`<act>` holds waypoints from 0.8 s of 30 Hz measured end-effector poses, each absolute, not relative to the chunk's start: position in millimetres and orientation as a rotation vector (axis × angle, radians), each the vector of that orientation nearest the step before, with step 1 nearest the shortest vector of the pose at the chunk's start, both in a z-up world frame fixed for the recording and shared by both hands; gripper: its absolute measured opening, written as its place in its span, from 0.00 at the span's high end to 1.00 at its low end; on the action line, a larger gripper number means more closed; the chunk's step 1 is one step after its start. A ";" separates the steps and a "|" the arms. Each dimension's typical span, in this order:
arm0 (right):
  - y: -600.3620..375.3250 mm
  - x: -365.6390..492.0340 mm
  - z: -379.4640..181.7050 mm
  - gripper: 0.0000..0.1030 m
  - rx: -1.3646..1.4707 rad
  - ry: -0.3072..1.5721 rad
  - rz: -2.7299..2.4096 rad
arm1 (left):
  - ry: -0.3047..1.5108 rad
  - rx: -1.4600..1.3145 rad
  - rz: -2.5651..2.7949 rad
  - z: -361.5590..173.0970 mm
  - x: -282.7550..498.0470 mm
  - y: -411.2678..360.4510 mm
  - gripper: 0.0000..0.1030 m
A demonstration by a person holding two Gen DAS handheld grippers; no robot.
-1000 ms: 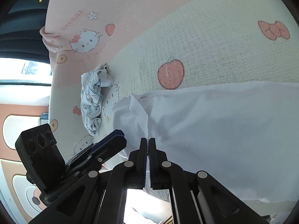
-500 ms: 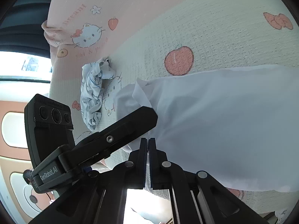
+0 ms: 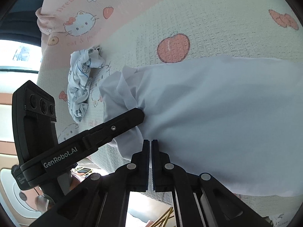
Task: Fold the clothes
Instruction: 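Lay the folded white shirt strip flat and open both grippers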
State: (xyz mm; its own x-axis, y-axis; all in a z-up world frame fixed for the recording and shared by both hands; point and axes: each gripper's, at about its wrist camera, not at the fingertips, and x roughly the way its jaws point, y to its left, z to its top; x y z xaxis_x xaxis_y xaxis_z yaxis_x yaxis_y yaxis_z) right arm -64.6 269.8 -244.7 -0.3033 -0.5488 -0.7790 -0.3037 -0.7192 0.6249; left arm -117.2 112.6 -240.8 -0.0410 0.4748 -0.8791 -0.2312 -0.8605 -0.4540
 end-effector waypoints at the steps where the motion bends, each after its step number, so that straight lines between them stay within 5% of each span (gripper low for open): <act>1: 273.5 -63.1 -241.9 0.99 1.739 -1.081 -2.166 | -0.239 -1.762 1.955 -240.1 -115.4 112.9 0.87; 5: 290.7 -55.8 -229.1 0.97 1.713 -1.084 -2.242 | -0.125 -1.728 1.985 -233.9 -106.6 119.2 0.87; 9: 304.6 -48.9 -220.0 0.60 1.726 -1.071 -2.334 | 0.024 -1.654 2.023 -223.7 -90.6 132.0 0.86; 14: 316.5 -38.1 -208.7 0.57 1.764 -0.987 -2.433 | -0.151 -1.624 1.887 -208.4 -78.8 134.8 0.85; 16: 322.3 -31.8 -204.1 0.46 1.752 -0.990 -2.452 | -0.207 -1.621 1.850 -200.1 -75.9 140.5 0.79; 18: 328.1 -26.6 -199.2 0.43 1.735 -1.007 -2.458 | -0.183 -1.599 1.874 -189.1 -73.2 147.2 0.45; 19: 330.9 -24.0 -196.3 0.43 1.730 -1.011 -2.463 | -0.151 -1.581 1.894 -184.2 -71.8 151.6 0.38; 24: 346.0 -10.2 -183.5 0.43 1.714 -0.991 -2.510 | -0.137 -1.591 1.900 -181.3 -72.0 170.8 0.36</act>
